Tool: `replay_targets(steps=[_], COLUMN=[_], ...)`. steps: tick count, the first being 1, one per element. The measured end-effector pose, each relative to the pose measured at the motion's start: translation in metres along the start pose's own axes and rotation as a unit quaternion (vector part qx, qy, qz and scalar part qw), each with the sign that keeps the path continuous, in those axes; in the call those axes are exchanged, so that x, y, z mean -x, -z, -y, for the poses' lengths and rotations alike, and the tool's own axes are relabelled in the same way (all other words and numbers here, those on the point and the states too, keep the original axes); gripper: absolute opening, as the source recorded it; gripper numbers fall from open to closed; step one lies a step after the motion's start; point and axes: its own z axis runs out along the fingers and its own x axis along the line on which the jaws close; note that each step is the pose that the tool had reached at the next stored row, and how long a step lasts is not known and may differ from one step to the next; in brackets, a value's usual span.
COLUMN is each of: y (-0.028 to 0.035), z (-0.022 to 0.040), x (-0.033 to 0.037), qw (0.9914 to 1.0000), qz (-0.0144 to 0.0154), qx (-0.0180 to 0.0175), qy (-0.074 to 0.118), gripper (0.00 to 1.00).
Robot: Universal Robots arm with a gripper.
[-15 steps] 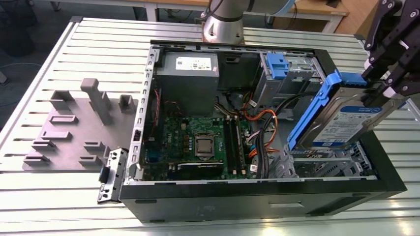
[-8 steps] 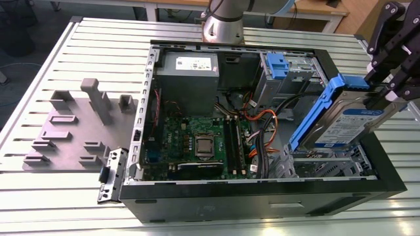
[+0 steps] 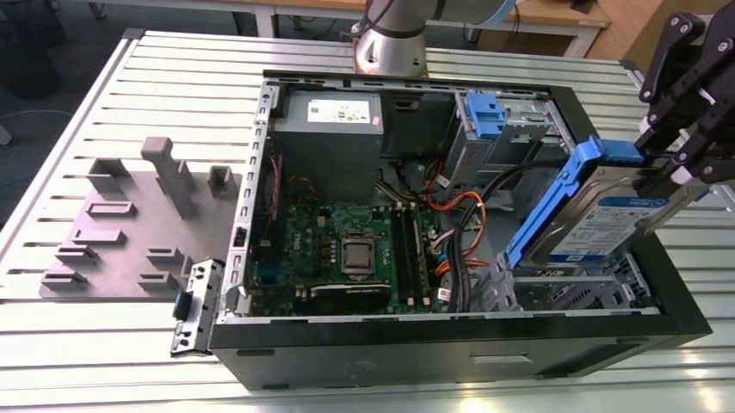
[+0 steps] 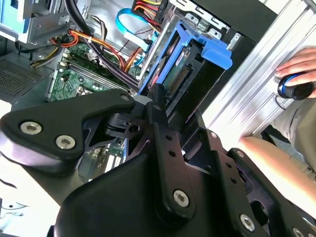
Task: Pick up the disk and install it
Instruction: 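Insert the disk into the insertion slot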
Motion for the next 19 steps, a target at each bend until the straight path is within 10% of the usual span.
replay_targets(steps=[19], y=[-0.0304], z=[0.0023], x=[-0.0014], qw=[0.99999], qz=[-0.0001], qx=[0.0033], qy=[0.000], gripper=[0.35])
